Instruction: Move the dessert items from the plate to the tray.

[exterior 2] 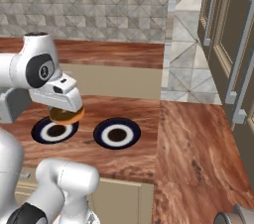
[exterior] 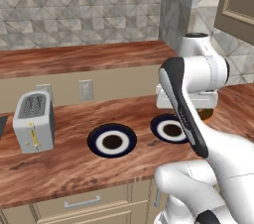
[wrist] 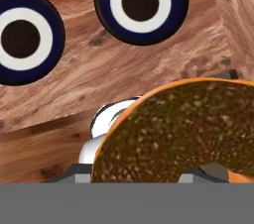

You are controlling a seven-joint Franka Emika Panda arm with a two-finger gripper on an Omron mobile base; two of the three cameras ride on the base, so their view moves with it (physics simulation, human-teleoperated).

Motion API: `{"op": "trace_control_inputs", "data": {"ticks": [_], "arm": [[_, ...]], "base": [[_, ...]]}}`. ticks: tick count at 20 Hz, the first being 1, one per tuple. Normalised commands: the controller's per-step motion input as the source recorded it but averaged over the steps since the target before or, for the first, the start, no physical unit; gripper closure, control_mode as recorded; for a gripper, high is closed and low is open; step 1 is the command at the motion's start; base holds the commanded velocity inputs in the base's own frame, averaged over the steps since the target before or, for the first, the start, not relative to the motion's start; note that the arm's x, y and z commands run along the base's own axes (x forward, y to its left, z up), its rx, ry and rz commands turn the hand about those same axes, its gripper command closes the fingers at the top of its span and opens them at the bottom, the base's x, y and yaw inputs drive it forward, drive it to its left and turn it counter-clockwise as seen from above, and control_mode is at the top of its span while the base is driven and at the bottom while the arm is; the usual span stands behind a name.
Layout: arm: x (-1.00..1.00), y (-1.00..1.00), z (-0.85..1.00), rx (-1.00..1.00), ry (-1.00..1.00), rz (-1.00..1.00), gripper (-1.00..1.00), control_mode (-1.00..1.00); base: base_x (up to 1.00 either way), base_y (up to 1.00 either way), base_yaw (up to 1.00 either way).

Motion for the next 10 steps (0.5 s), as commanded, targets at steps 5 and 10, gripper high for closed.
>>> {"op": "trace_control_inputs", "data": {"ticks": [5, 10], "arm": [[-0.19, -0.19, -0.31, -0.04, 0.0, 0.0, 1.0, -1.0], [0.02, -0.03, -0.46, 0.02, 0.02, 0.0, 1.0, -1.0]], "base": [[0.0, 0.0, 0.0], [0.0, 0.0, 0.0]]}}
